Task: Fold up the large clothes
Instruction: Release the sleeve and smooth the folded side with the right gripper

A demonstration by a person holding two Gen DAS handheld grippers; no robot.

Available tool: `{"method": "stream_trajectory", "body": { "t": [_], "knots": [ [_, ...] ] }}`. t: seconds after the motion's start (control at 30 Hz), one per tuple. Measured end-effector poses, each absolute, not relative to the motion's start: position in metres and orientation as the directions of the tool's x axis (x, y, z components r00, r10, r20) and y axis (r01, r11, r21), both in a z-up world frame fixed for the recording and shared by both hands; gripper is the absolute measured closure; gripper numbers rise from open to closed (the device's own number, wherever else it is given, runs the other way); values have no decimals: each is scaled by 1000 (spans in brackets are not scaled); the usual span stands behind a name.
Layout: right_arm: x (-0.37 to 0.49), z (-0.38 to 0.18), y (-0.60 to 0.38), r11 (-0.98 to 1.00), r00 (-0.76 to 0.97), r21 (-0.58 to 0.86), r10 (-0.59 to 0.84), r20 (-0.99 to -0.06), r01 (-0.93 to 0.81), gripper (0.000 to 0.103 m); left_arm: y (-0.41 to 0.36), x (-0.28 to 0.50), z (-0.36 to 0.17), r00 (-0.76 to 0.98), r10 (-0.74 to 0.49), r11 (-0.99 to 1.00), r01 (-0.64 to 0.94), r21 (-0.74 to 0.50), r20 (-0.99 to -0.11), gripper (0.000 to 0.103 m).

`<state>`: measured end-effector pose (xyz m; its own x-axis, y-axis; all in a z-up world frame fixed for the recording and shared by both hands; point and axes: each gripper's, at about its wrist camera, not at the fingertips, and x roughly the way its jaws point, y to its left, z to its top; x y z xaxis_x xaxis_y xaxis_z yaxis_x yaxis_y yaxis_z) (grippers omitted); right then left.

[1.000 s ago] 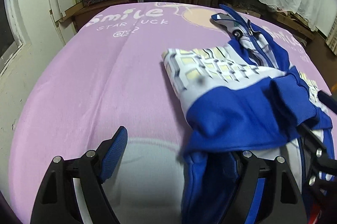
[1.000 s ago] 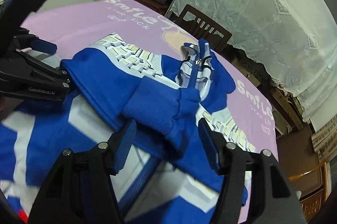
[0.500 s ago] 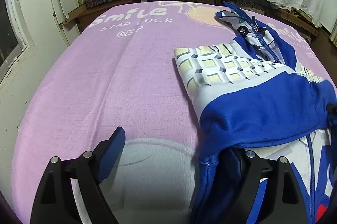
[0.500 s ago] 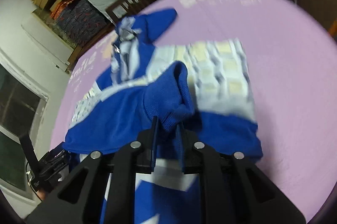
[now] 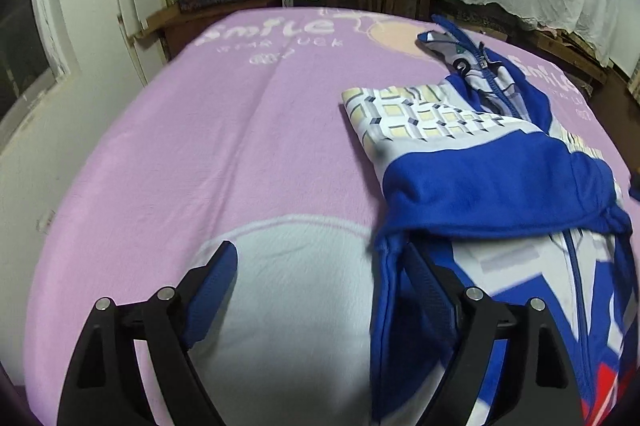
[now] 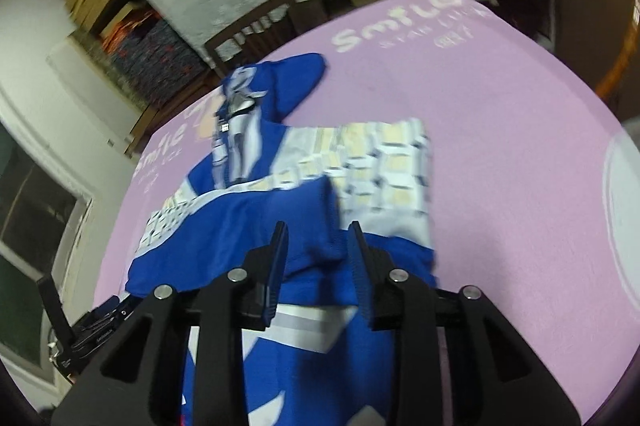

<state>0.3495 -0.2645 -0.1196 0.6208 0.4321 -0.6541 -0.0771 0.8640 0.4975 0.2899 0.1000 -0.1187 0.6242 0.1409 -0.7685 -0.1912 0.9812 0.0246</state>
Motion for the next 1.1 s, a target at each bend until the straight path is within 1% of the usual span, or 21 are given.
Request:
{"method": "stream_trajectory", "body": {
  "t": [0.1, 0.2, 0.3, 0.33, 0.43, 0.5, 0.6, 0.67, 0.7, 0.73, 0.8, 0.9, 1.0, 1.07, 1.1],
  "knots": [
    [352, -114, -249, 866, 614, 482, 453, -646, -132, 73, 95, 275, -102, 678, 122, 986, -168, 9, -725, 17],
    [358, -110, -232, 860, 594, 480, 481, -645, -175, 73, 77, 285, -81, 733, 23, 996, -73, -45, -680, 17],
    [367, -108, -214, 848, 568, 489, 509, -647, -204, 73, 52, 312, -78, 721, -106, 993, 38, -114, -685, 17],
    [369, -109, -211, 845, 562, 494, 516, -646, -207, 73, 45, 322, -81, 709, -123, 991, 51, -123, -695, 17],
    [375, -117, -207, 834, 542, 515, 532, -651, -199, 73, 30, 348, -104, 653, -124, 992, 57, -115, -747, 18],
    [379, -128, -211, 834, 531, 521, 528, -662, -180, 72, 29, 358, -122, 619, -92, 996, 42, -84, -780, 22],
    [384, -146, -227, 838, 525, 529, 513, -680, -133, 76, 33, 355, -127, 624, -94, 996, 57, -75, -776, 24],
    [385, -156, -238, 822, 524, 555, 531, -666, -128, 76, 33, 356, -128, 621, -93, 996, 64, -68, -778, 25],
    [386, -159, -245, 796, 514, 587, 569, -642, -148, 78, 33, 356, -129, 624, -88, 996, 65, -61, -776, 25],
    [386, -161, -249, 795, 511, 590, 570, -643, -144, 90, 32, 355, -130, 625, -78, 997, 63, -49, -777, 25],
    [387, -164, -255, 811, 514, 575, 541, -666, -109, 103, 35, 355, -131, 625, -73, 997, 59, -46, -777, 24],
    [388, -170, -264, 772, 499, 628, 582, -642, -94, 103, 41, 353, -129, 630, -71, 997, 34, -64, -774, 26],
    [385, -166, -264, 779, 499, 621, 574, -650, -88, 103, 50, 337, -118, 651, -82, 995, 13, -98, -754, 27],
    [382, -159, -262, 791, 501, 606, 560, -660, -86, 96, 59, 324, -111, 665, -65, 995, -15, -100, -744, 23],
    [380, -152, -262, 795, 508, 601, 551, -662, -80, 83, 63, 321, -109, 668, -64, 994, -22, -106, -741, 23]
  ]
}}
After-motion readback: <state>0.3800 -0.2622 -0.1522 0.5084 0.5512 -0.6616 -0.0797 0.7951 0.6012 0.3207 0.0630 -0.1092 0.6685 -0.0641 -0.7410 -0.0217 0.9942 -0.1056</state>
